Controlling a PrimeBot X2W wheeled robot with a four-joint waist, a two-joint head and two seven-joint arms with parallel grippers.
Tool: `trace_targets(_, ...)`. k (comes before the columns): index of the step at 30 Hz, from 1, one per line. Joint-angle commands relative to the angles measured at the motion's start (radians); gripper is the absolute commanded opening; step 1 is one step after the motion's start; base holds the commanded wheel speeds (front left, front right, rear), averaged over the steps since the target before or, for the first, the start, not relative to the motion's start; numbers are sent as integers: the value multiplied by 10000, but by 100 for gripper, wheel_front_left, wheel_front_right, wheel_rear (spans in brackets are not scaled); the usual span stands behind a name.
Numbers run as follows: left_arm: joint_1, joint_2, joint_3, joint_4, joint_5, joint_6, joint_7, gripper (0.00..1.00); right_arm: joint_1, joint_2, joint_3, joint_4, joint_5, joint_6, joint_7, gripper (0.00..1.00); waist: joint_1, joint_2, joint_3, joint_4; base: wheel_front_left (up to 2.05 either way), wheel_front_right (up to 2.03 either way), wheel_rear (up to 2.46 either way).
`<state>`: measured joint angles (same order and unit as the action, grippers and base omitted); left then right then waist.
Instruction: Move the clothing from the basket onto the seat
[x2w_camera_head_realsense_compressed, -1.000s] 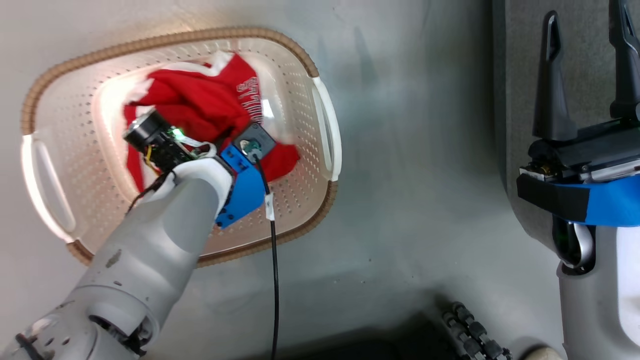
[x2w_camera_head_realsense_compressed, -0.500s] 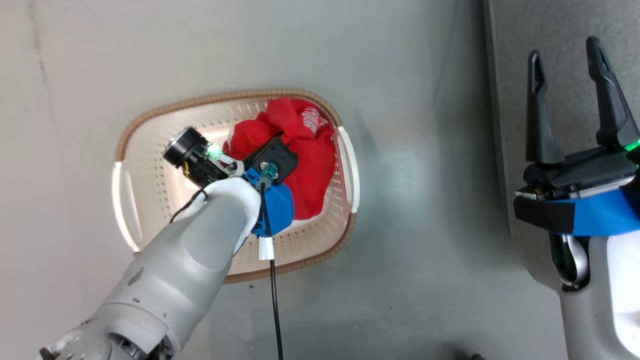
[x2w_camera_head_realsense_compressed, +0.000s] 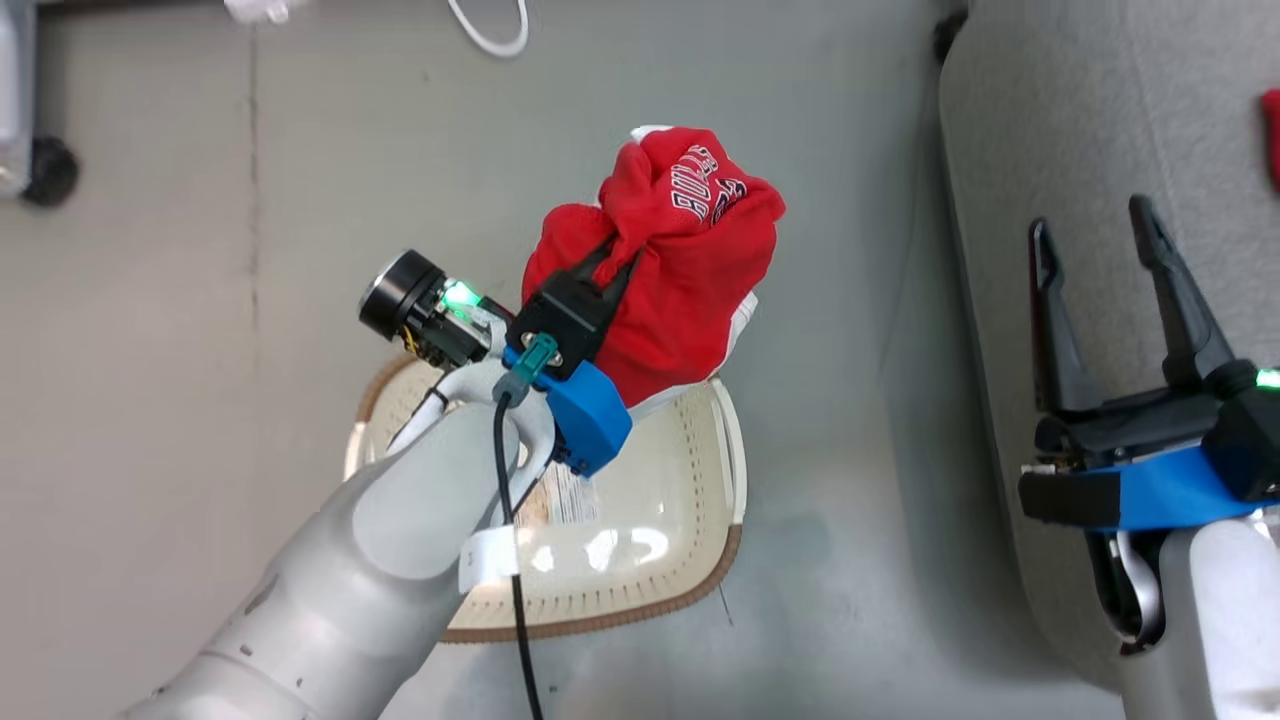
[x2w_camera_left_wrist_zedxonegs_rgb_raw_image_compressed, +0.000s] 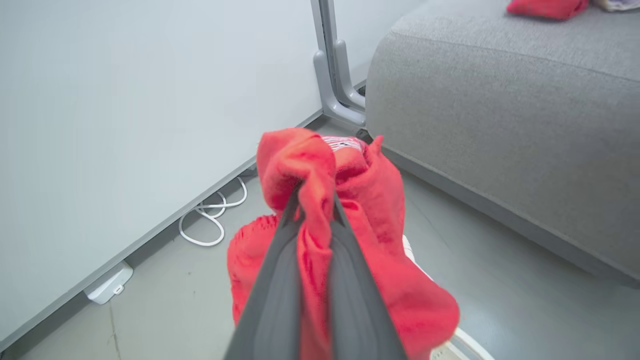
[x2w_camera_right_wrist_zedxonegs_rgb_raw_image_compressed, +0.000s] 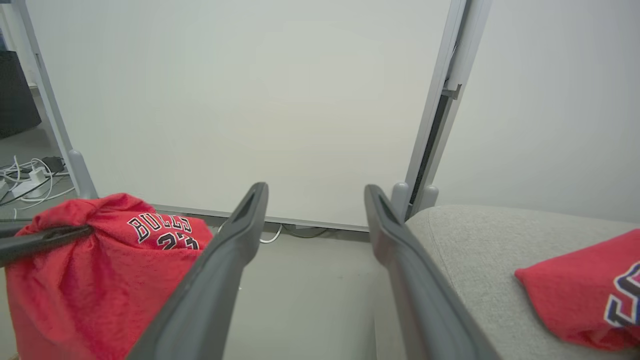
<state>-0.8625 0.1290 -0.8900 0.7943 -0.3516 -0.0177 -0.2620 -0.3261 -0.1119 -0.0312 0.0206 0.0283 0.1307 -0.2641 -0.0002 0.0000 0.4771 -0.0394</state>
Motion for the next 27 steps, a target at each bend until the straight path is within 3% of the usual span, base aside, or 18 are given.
trace_targets(1, 322, 116, 238, -376, -47, -64, -43, 0, 235, 18, -1, 87, 8, 1, -5, 100, 2, 0, -887, 146, 0, 0, 0)
trace_targets(15, 1590, 287, 1203, -1954, 26, -359, -43, 0, 1659, 173, 13, 619, 65, 1, -5, 100, 2, 0, -3229, 104, 0, 0, 0)
trace_targets(27, 2022, 321, 1179, -2134, 43, -417, -44, 0, 2085, 251, 77, 600, 114, 1, -5, 100, 2, 0, -3696, 135, 0, 0, 0)
